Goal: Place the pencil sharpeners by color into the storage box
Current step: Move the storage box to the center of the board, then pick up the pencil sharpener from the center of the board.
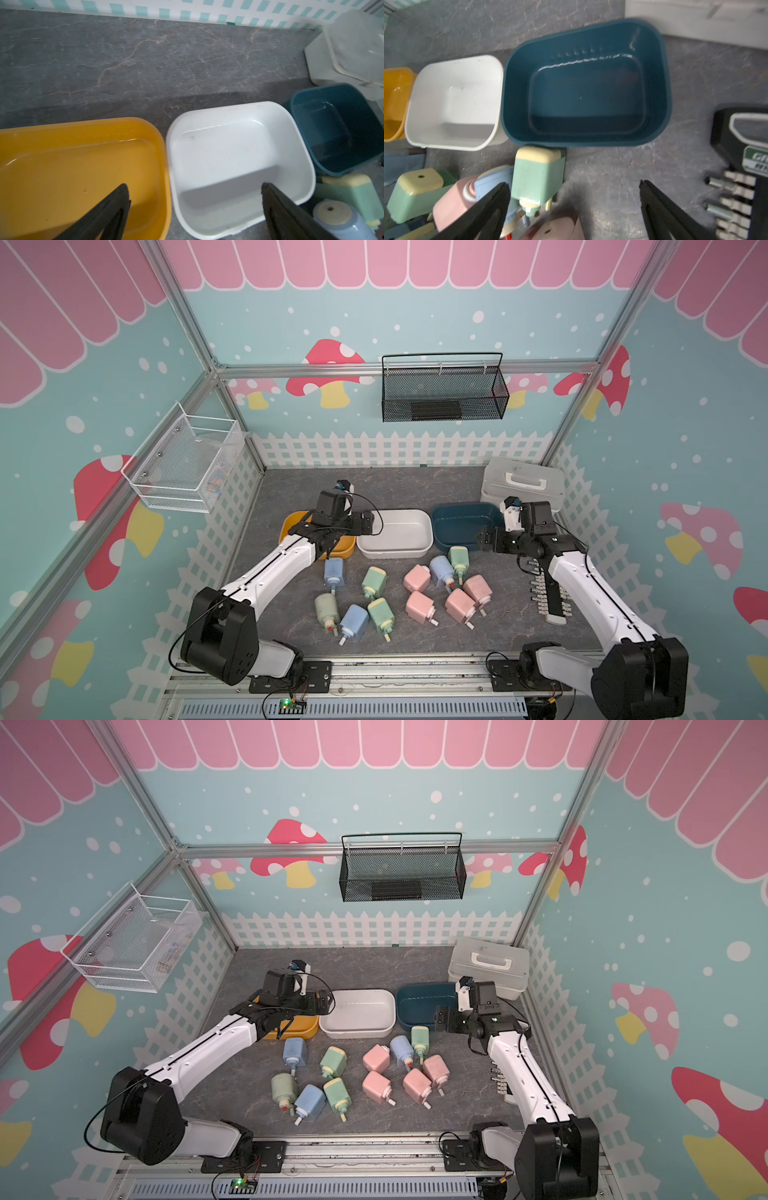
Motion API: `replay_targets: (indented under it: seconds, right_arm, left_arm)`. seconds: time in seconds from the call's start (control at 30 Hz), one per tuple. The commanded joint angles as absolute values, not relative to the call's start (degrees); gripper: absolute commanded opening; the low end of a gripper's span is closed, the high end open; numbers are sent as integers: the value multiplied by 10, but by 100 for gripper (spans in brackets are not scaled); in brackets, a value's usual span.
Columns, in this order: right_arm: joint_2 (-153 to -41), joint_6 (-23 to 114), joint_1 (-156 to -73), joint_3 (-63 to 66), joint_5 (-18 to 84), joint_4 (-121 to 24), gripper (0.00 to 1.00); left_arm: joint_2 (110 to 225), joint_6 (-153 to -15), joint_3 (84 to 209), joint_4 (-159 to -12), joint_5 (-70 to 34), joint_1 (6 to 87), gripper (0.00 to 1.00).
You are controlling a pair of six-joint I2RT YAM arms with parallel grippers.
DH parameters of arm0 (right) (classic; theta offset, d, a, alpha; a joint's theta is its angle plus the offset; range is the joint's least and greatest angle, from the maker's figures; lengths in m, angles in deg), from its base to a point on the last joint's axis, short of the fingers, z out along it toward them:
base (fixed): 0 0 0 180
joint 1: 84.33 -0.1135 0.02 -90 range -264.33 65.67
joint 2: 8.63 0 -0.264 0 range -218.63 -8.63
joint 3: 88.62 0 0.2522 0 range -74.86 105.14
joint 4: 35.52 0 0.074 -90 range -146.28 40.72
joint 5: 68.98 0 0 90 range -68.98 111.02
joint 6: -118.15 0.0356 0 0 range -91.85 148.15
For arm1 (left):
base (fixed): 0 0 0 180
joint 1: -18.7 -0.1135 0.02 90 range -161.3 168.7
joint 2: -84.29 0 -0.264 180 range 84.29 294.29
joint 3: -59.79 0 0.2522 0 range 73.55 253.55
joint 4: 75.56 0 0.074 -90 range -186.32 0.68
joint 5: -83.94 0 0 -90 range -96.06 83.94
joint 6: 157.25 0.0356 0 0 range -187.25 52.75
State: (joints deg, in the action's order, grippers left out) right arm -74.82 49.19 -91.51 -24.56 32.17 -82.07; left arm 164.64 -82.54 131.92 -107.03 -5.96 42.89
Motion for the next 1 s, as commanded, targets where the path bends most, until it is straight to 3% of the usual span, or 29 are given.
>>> replay_targets:
  seconds: [0.0, 0.17, 0.33, 0.5, 0.67, 0.97]
  right_arm:
    - [-711, 558, -956, -296, 287, -886, 96]
    - [-659, 599, -1015, -354, 257, -890, 93]
    - [-633, 584, -1053, -373, 269, -889, 91]
    - [-646, 568, -1066, -363, 247, -920, 83]
    - [-685, 549, -1088, -355, 244, -919, 81]
    - [-740, 570, -1106, -341, 156, -953, 71]
  left_arm:
    - [1621, -825, 1337, -1052, 30, 490, 99]
    - [1624, -842, 1338, -1026, 56, 518, 99]
    - [1608, -871, 1251, -864, -34, 518, 99]
    - [1595, -892, 1197, -754, -118, 514, 99]
    - [1622, -863, 1262, -881, -89, 520, 99]
    - [1650, -845, 1285, -920, -53, 563, 99]
